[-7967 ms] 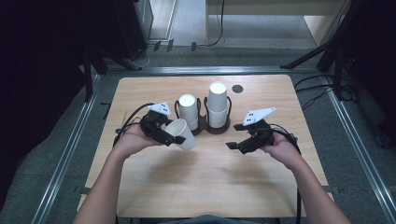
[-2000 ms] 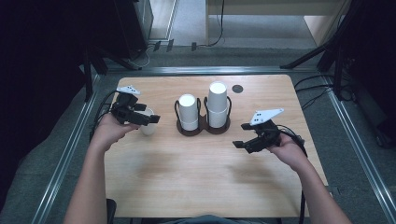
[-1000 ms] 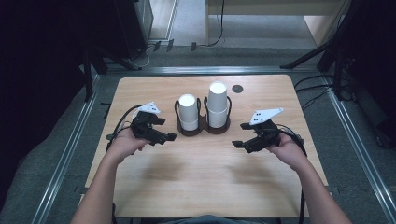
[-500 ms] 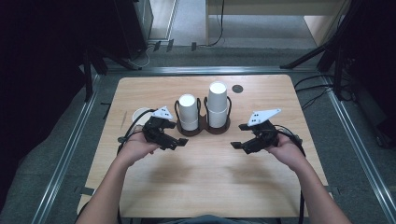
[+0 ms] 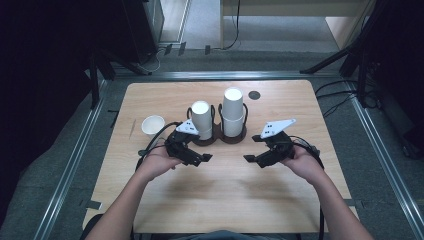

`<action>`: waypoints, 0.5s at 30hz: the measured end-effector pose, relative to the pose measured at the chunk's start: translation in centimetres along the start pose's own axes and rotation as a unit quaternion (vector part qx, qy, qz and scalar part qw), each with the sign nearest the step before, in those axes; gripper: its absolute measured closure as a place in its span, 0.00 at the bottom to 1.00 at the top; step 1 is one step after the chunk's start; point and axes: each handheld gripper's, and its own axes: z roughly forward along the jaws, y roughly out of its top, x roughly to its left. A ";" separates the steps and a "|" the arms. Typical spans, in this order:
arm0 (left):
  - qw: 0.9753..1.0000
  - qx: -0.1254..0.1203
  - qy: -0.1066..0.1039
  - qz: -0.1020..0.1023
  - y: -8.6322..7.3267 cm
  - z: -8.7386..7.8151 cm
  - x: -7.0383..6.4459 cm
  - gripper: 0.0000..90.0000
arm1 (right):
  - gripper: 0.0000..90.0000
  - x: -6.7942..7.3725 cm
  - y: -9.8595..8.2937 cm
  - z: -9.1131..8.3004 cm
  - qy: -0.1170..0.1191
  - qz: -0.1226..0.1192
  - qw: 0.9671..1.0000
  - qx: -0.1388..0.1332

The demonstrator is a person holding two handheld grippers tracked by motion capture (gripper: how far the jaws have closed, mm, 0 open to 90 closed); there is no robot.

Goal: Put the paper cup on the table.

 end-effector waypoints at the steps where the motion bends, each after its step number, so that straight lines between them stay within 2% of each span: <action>1: 1.000 0.002 -0.001 0.001 0.1 0.1 -0.1 0.14 | 0.25 0.0 0.0 0.1 0.001 0.001 1.000 0.000; 15: 1.000 0.007 -0.022 0.018 0.8 2.0 -1.6 0.14 | 0.25 0.8 0.3 1.0 0.011 -0.008 1.000 0.007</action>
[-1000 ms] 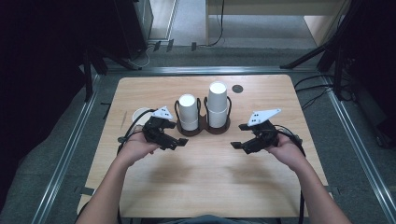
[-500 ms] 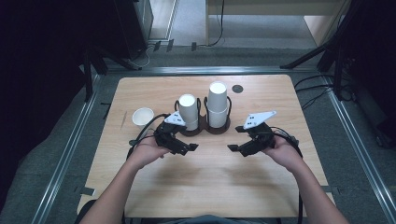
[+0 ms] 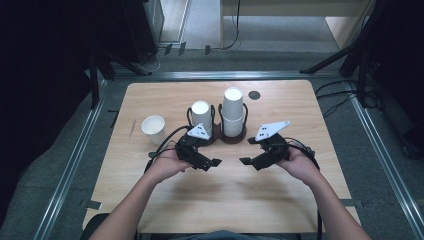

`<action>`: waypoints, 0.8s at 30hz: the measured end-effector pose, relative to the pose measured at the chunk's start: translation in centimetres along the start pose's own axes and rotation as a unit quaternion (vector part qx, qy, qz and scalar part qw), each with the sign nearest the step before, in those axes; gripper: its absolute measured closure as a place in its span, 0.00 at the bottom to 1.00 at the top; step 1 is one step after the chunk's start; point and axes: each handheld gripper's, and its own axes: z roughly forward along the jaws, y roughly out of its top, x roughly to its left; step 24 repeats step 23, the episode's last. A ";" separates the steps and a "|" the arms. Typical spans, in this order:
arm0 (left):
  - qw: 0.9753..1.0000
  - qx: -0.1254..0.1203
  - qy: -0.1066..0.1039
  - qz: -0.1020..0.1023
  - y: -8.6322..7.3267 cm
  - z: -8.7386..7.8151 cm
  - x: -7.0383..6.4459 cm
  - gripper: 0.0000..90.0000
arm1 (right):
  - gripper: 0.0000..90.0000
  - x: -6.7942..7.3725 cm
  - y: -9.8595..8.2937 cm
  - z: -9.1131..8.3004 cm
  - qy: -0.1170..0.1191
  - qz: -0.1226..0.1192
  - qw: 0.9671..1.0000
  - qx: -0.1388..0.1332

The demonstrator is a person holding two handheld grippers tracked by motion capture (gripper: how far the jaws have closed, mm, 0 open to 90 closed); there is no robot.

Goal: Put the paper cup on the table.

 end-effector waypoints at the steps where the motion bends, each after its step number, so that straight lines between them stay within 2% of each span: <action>1: 1.000 -0.002 0.000 0.001 0.0 0.0 -0.1 0.14 | 0.25 0.0 0.0 0.0 0.000 -0.001 1.000 0.000; 11: 1.000 -0.008 0.000 0.023 0.2 0.4 -0.3 0.14 | 0.25 0.4 0.0 0.2 0.001 -0.005 1.000 0.003; 24: 1.000 0.002 0.002 0.013 -0.1 0.9 0.2 0.14 | 0.25 0.5 -0.5 0.1 0.000 -0.004 1.000 0.003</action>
